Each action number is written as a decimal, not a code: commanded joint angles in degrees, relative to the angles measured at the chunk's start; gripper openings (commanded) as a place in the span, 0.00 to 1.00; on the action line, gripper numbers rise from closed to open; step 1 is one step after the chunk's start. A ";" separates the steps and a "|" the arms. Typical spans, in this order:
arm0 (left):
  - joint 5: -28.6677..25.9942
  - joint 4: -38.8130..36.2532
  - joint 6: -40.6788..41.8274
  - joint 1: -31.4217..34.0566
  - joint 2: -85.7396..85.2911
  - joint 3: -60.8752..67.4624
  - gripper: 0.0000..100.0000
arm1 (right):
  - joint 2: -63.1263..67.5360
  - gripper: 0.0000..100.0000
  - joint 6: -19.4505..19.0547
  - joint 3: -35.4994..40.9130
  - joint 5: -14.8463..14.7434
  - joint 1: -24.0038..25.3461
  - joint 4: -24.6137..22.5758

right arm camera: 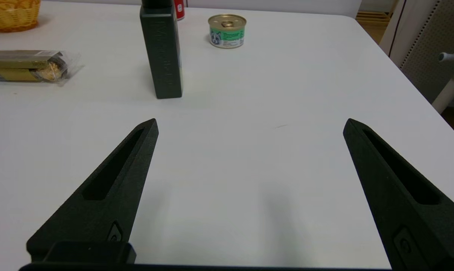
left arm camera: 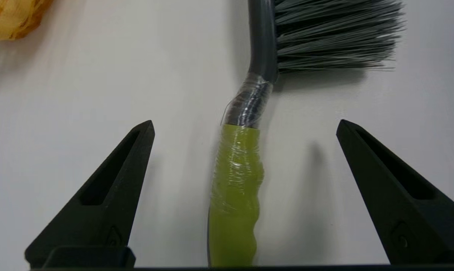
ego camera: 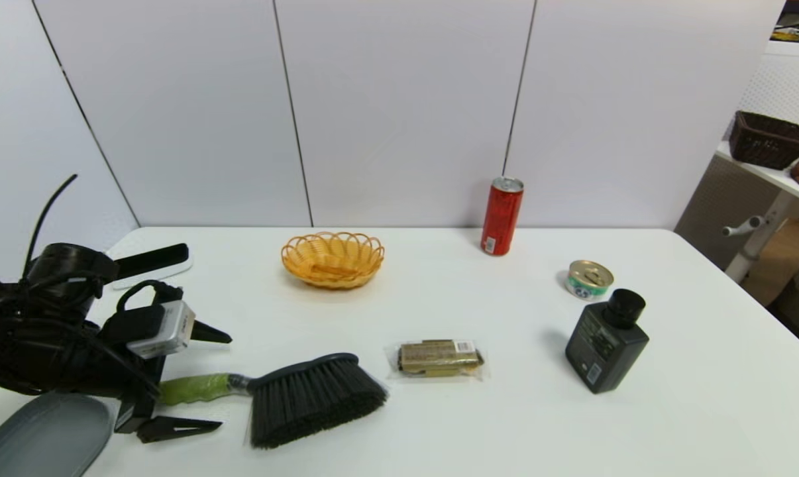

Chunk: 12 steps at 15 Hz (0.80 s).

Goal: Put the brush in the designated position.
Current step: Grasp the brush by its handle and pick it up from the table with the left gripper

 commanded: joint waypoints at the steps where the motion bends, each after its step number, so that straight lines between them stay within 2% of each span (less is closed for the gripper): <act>1: -0.35 0.26 0.63 0.13 6.74 -4.14 1.00 | 0.07 1.00 -0.05 0.09 0.04 0.01 0.00; 10: -0.53 0.69 0.10 0.13 8.41 -5.02 1.00 | 0.07 1.00 -0.05 0.09 0.04 0.01 0.00; 11: -0.53 0.69 0.01 0.13 8.77 -5.02 0.00 | 0.07 1.00 -0.05 0.09 0.04 0.01 0.00; 12: -0.53 0.87 0.01 0.13 8.85 -4.93 0.00 | 0.07 1.00 -0.05 0.09 0.04 0.01 0.00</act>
